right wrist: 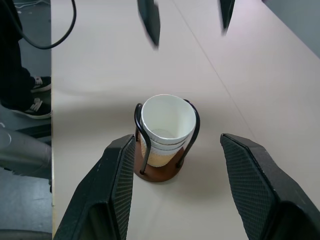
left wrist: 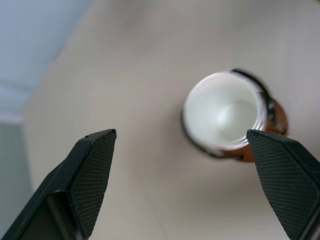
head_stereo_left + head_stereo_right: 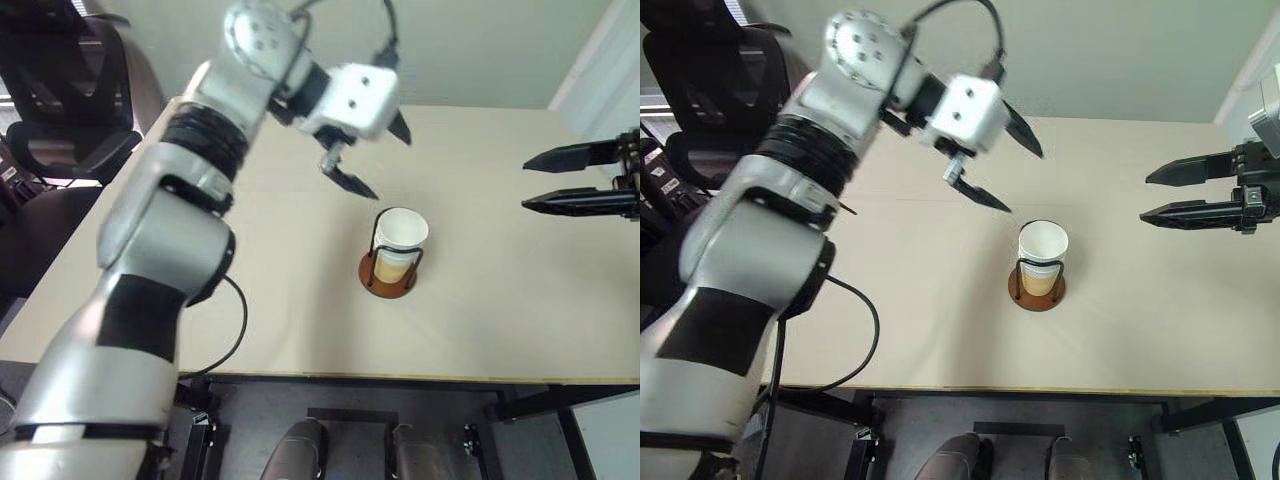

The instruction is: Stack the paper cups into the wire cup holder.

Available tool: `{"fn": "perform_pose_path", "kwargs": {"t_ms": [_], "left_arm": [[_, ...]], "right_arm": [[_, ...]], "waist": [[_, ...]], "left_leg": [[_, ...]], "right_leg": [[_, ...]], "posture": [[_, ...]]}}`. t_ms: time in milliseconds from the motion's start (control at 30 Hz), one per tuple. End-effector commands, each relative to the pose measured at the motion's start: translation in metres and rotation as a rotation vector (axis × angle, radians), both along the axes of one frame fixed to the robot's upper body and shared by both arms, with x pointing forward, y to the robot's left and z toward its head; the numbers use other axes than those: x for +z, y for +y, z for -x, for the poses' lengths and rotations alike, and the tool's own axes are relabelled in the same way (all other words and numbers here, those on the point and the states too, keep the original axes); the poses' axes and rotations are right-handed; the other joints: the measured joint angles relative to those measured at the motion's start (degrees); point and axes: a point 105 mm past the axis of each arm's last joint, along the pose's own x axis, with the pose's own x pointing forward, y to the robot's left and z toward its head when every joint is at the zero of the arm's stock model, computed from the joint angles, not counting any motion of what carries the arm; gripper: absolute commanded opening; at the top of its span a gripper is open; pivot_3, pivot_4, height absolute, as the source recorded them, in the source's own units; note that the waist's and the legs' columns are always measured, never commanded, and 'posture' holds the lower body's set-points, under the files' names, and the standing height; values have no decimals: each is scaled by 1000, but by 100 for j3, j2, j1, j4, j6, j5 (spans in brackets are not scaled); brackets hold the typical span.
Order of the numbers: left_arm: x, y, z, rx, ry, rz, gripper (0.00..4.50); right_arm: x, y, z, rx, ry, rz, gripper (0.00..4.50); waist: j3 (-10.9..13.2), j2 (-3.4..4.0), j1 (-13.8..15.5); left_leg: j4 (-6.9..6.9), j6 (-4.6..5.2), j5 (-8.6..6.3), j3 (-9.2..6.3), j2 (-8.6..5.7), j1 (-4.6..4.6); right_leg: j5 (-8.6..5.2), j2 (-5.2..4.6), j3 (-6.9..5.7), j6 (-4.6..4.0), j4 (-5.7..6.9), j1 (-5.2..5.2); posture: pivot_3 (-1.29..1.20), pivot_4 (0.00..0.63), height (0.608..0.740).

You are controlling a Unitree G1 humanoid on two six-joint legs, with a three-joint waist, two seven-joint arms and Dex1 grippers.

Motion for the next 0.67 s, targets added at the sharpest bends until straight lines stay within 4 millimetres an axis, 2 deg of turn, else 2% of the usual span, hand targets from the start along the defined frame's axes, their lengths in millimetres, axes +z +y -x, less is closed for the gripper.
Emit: {"fn": "perform_pose_path", "kwargs": {"t_ms": [33, 133, 233, 367, 467, 533, 567, 633, 667], "left_arm": [[18, 24, -7, 98, 22, 147, 4459], [31, 57, -16, 233, 63, 305, 4459], [28, 80, -21, 320, 77, 360, 4459], [22, 103, -26, 413, 91, 412, 4459], [20, 120, -29, 482, 94, 450, 4459], [17, 127, -31, 512, 90, 456, 4459], [16, 130, -32, 527, 88, 460, 4459], [13, 135, -34, 557, 85, 479, 4459], [12, 137, -35, 569, 93, 496, 4459]], "right_arm": [[15, 3, 5, 1, -81, -4, 2697], [16, 6, 4, -8, -95, -8, 2697], [14, 9, 0, -29, -94, 2, 2697], [5, 15, -10, -51, -90, 14, 2697], [-4, 20, -10, -46, -72, -2, 2697], [-7, 19, -9, -63, -65, -15, 2697], [-9, 18, -9, -76, -61, -23, 2697], [-12, 14, -8, -109, -57, -30, 2697], [-13, 13, -7, -119, -54, -33, 2697]], "waist": [[-2, 3, -13], [-1, 5, -15], [-1, 6, -26], [-1, 7, -24], [-4, 0, -15], [-1, 4, -15], [-2, 5, -13], [-2, 5, -9], [-2, 5, -9]], "left_leg": [[0, 0, 0, -2, 3, 1], [-1, -1, 3, 1, 1, 0], [-7, -2, 6, 3, 1, 1], [-4, -4, 11, 1, -6, 5], [1, -5, 16, -14, 8, -3], [1, -7, 20, -12, 7, -3], [-6, -6, 25, -7, -4, -3], [-5, -6, 27, -14, -4, -1], [-8, -5, 29, 2, -13, 0]], "right_leg": [[0, -2, 2, 0, 0, 0], [-25, 7, -7, -44, 1, -2], [-28, 8, -4, -48, 1, -6], [-32, 11, -10, -55, 7, -2], [-27, 6, 4, -56, 8, -5], [-25, 2, -3, -58, 7, -10], [-26, 36, -14, -59, 10, -11], [-27, -3, -1, -58, 7, -8], [-28, 19, -24, -61, 10, -10]], "posture": [[0, 150, 740], [0, 150, 740], [0, 150, 740], [0, 150, 740], [0, 150, 740], [0, 150, 740], [0, 150, 740], [0, 150, 740], [0, 150, 740]]}}
